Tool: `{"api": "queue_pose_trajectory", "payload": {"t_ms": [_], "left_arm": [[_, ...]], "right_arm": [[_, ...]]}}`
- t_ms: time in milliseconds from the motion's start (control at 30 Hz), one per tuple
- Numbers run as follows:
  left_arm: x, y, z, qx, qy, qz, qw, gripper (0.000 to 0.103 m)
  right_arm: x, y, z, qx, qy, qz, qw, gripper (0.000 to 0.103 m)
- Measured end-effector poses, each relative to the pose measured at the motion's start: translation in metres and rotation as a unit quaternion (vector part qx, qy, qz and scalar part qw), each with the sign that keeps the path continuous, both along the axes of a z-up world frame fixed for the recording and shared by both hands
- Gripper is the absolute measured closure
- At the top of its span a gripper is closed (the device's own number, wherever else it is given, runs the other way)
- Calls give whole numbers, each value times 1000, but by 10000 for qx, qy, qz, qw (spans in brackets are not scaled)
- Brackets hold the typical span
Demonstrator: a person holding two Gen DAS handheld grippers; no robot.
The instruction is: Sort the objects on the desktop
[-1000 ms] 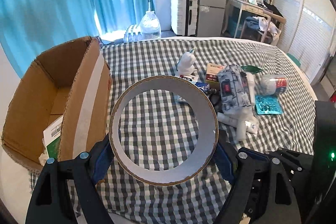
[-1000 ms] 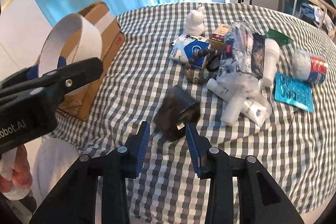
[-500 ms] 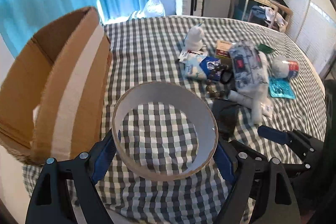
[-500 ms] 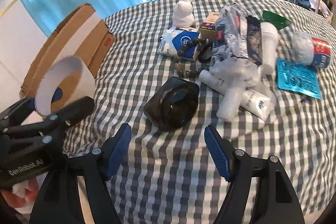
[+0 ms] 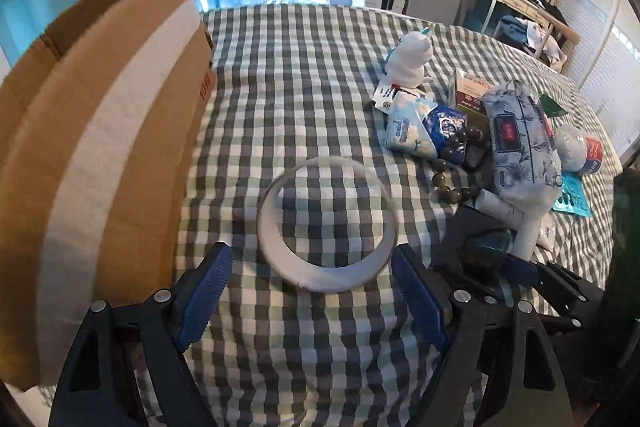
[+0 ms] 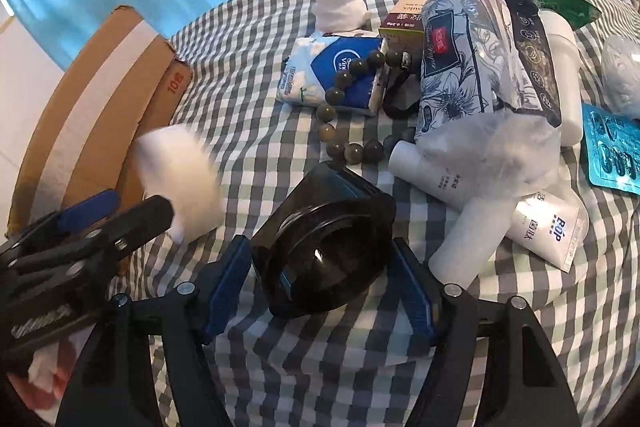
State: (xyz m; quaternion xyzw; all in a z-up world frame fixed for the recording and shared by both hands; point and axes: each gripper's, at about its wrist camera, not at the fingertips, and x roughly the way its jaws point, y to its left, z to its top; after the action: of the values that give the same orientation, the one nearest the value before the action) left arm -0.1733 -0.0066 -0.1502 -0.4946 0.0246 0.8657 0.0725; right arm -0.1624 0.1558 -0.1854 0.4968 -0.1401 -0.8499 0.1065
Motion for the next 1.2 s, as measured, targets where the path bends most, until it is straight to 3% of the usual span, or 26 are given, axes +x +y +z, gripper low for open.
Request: {"api": "queue_pose_trajectory", "payload": {"t_ms": [233,267,300,500,600,667,867,1200], "left_arm": [[-8,-11,-12,680,-351,-52,9971,17],[-9,-10,-13,767,-391,-129,9962,11],[-10,-8,-15,802,-437,-186,9956,4],[-33,0,-41,428,-655,-143,9968,4],[-42,-7,-46,627,-594,-22,9963,8],[-39,-7,-40,578,-418,-76,9974,20],[-24,0,-24,447,-254,-204,9985,21],[20,-2,59,478,340,-307,9978,20]], "right_arm": [[16,8,18,73,124,-58,9999,44],[18,11,21,73,159,-90,9998,44],[20,14,24,54,182,-122,9997,44],[22,18,27,33,168,-177,9997,46],[24,17,26,52,151,-87,9998,46],[21,13,27,57,161,-55,9998,46],[30,15,40,41,232,-40,9997,46],[72,12,109,146,904,-108,9957,46]]}}
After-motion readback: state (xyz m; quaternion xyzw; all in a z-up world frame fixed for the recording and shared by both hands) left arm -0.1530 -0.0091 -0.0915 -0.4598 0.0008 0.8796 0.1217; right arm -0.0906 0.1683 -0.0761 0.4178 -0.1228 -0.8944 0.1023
